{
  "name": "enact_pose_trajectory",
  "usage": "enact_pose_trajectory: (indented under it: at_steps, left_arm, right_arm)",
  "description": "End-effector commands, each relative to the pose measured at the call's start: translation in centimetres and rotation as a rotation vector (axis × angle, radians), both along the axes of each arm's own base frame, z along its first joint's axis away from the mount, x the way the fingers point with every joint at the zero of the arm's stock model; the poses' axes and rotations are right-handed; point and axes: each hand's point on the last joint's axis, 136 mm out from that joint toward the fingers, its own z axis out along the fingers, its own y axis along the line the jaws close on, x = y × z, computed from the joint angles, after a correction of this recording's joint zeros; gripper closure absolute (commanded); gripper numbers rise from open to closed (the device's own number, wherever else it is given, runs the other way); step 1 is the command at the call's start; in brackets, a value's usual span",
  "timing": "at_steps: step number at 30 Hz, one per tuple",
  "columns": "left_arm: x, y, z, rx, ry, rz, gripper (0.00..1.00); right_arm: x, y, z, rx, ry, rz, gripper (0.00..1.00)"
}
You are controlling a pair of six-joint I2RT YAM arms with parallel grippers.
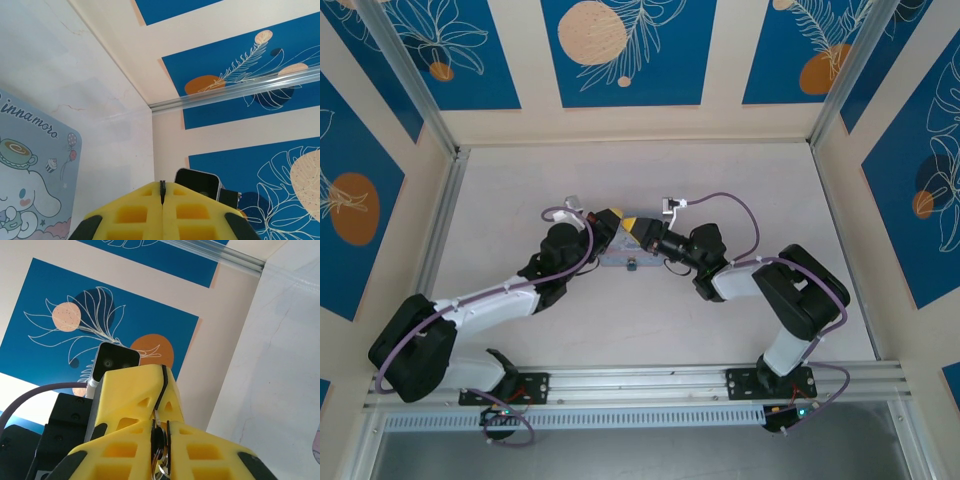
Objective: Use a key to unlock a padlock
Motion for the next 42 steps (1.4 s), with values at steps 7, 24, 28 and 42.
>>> enact_pose_trajectory:
  at_steps: [7, 24, 28, 42]
  left_arm:
    - [-0.3, 0.1, 1.9, -0.025, -0.064, 0.009, 1.00]
    - [-1.0, 0.3, 1.1, 0.008, -0.047, 0.007, 0.98]
    - [-1.3, 1.7, 1.4, 0.061, -0.036, 0.042, 0.30]
    - [-8.8, 5.1, -1.4, 0.620, 0.030, -0.246, 0.00]
  right_arm:
    - [0.3, -0.4, -0.6, -0.004, 0.005, -0.023, 1.00]
    - [0.9, -1.3, -1.3, 0.006, 0.050, -0.048, 1.00]
    - [0.9, -2.1, -1.8, -0.007, 0.084, -0.058, 1.00]
    - [-1.0, -8.2, -4.3, -0.280, 0.187, -0.072, 1.00]
